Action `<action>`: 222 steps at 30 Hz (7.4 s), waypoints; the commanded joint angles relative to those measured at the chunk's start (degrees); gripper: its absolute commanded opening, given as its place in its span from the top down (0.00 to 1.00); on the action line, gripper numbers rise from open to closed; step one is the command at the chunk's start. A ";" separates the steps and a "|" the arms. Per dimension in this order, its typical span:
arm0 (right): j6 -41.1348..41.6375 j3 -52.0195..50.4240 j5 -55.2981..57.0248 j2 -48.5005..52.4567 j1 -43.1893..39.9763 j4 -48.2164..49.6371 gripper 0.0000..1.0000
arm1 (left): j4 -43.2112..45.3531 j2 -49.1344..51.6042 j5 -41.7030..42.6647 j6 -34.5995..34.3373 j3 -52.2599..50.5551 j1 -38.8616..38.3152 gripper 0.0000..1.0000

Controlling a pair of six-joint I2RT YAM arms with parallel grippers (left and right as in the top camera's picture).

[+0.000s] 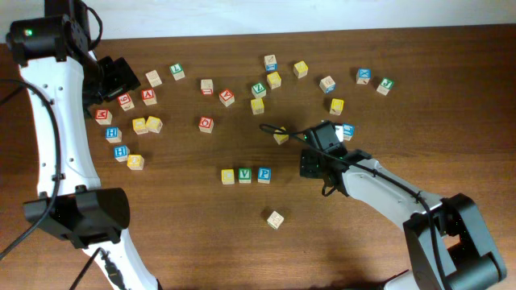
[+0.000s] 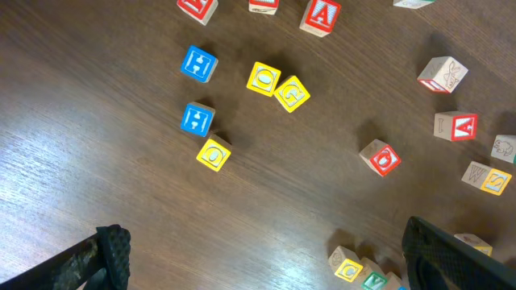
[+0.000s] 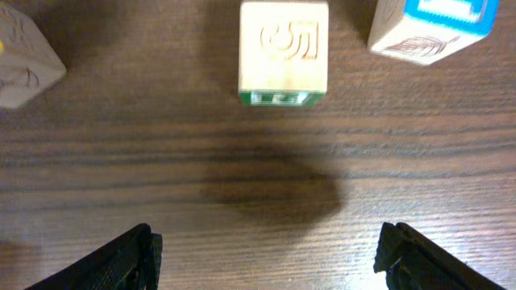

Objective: Spell out CVPR

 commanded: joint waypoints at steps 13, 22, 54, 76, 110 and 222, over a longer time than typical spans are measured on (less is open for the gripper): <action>-9.33 0.22 -1.84 6.40 -5.53 17.33 0.46 | -0.07 -0.28 -0.42 -0.70 0.22 0.15 0.01; -10.95 0.24 -2.93 9.92 -5.53 19.43 0.69 | -0.07 -0.28 -0.42 -0.70 0.22 0.15 0.01; -5.51 8.74 -28.33 7.34 -2.10 -36.76 0.64 | -0.07 -0.28 -0.42 -0.70 0.22 0.15 0.01; 4.81 13.16 -25.33 7.34 1.38 -40.33 0.52 | -0.07 -0.28 -0.42 -0.72 0.22 0.15 0.01; -1.49 20.65 -22.53 13.00 5.51 -22.10 0.64 | -0.07 -0.28 -0.42 -0.70 0.22 0.15 0.01; 6.14 19.91 -28.61 14.64 -1.64 -25.14 0.96 | 33.51 -0.17 10.64 2.89 -57.07 -23.17 1.00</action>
